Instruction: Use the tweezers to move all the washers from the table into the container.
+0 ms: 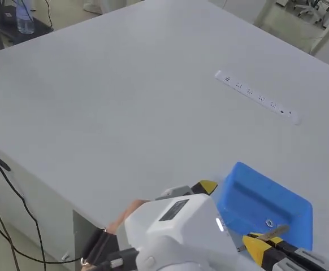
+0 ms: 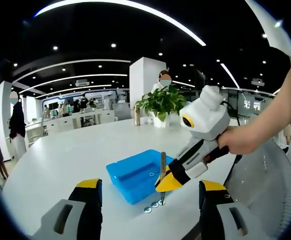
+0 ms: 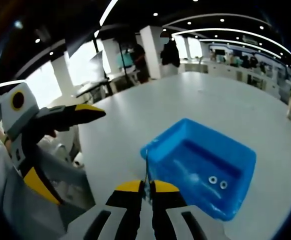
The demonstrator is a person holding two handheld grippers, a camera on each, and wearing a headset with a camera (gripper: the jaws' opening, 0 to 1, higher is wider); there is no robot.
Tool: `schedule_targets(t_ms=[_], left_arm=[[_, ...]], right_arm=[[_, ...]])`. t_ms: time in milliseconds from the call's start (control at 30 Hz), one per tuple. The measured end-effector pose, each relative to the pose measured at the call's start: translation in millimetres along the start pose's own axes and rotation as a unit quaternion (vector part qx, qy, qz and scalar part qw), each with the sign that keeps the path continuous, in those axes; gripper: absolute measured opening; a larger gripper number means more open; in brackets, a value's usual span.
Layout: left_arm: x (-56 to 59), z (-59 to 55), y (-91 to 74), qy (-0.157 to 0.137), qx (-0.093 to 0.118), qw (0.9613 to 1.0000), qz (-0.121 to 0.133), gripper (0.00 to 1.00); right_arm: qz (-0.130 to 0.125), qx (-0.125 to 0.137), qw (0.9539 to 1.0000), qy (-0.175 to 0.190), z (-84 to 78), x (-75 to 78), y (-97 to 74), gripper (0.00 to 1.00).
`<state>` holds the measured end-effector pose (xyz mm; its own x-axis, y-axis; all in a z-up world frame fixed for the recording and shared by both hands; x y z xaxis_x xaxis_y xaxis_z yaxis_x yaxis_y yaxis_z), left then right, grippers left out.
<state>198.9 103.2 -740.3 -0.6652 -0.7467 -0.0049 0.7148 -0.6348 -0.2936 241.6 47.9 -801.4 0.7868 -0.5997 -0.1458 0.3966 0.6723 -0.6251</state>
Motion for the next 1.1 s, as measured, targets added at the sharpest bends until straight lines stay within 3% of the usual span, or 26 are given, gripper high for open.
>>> schedule_targets(t_ms=[233,467,800,1100], left_arm=[[0.0,-0.4,0.2,0.000,-0.001,1.0000,0.000,0.80],[0.4,-1.3,0.3,0.001,-0.003,1.0000,-0.001,0.80],[0.7,-1.8,0.2,0.003,-0.005,1.0000,-0.001,0.80],[0.8,-1.7,0.5,0.003,-0.005,1.0000,-0.002,0.79]], right_arm=[[-0.003,-0.001,1.0000,0.001,-1.7,5.6,0.1,0.03],[-0.003,-0.002,0.9998,-0.019,0.7,1.3,1.5,0.03],[0.000,-0.020,0.9970,-0.074,-7.1,0.8,2.7,0.03],[0.010,0.011,0.9980,-0.061,18.3,-2.4,-10.1,0.03]])
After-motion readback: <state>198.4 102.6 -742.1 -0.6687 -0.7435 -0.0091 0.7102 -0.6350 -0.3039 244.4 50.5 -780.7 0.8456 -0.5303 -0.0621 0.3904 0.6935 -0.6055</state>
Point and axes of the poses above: the centre of the closed fingertips' face, and the gripper's own axes: y roughly forward along the fingers, x roughly to its right, z roughly out of its top, the point moved 2 cm from there along -y, roughly backward along the fingers, and after that the axes turned 5 degrees about -z, right-handed, at the moved point
